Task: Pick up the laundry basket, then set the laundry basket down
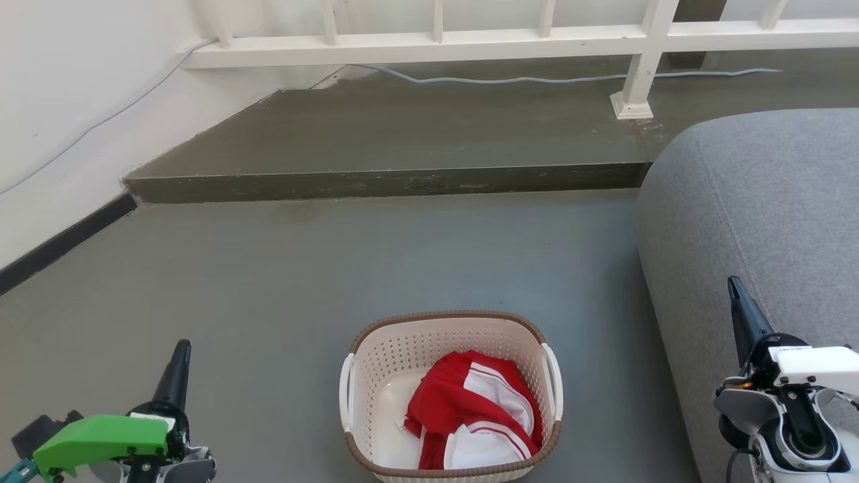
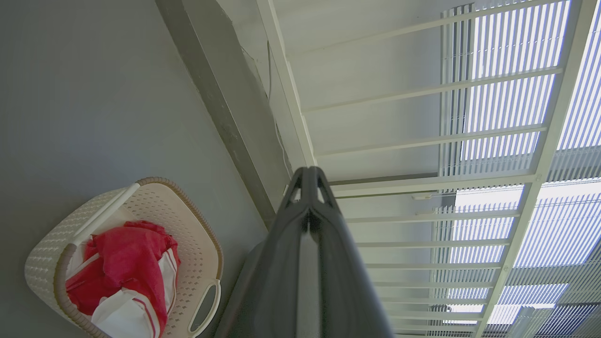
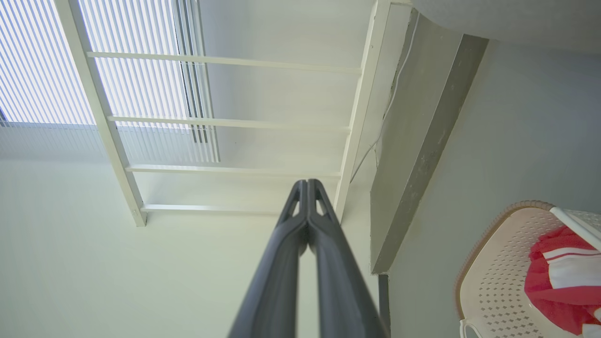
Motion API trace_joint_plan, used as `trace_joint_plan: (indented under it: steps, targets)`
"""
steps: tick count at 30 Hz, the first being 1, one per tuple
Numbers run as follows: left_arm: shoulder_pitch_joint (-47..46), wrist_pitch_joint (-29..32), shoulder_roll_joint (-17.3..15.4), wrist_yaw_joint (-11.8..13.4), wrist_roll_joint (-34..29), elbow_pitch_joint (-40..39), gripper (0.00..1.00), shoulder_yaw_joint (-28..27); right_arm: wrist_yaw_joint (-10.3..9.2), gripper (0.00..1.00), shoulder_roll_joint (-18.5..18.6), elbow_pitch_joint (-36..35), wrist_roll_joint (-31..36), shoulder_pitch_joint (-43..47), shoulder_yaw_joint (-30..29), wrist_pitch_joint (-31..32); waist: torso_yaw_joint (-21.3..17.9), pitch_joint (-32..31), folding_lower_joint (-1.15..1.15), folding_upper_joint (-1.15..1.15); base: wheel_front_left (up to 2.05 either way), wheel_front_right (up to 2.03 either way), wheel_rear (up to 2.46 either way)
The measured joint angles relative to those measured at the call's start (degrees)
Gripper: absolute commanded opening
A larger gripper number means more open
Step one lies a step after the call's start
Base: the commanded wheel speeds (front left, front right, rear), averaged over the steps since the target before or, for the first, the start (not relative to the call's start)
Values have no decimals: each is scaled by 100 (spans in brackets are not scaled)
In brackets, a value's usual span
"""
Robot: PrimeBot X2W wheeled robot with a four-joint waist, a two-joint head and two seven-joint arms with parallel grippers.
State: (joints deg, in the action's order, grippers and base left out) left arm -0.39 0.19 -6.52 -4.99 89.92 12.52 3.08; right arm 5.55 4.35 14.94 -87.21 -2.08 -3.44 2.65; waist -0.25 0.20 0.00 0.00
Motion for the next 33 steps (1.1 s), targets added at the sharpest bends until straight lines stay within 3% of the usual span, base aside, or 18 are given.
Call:
trace_joint_plan:
  steps: [9,33]
  targets:
    - [-127,135,32,-105,639,141,0,-160,99,0,-55,35,-631,-102,-171,143,24,-3,0,0,0,0,0]
    - [-211,136,40,-156,647,197,0,-180,100,0,-58,64,-666,-105,-178,144,24,-6,0,0,0,0,0]
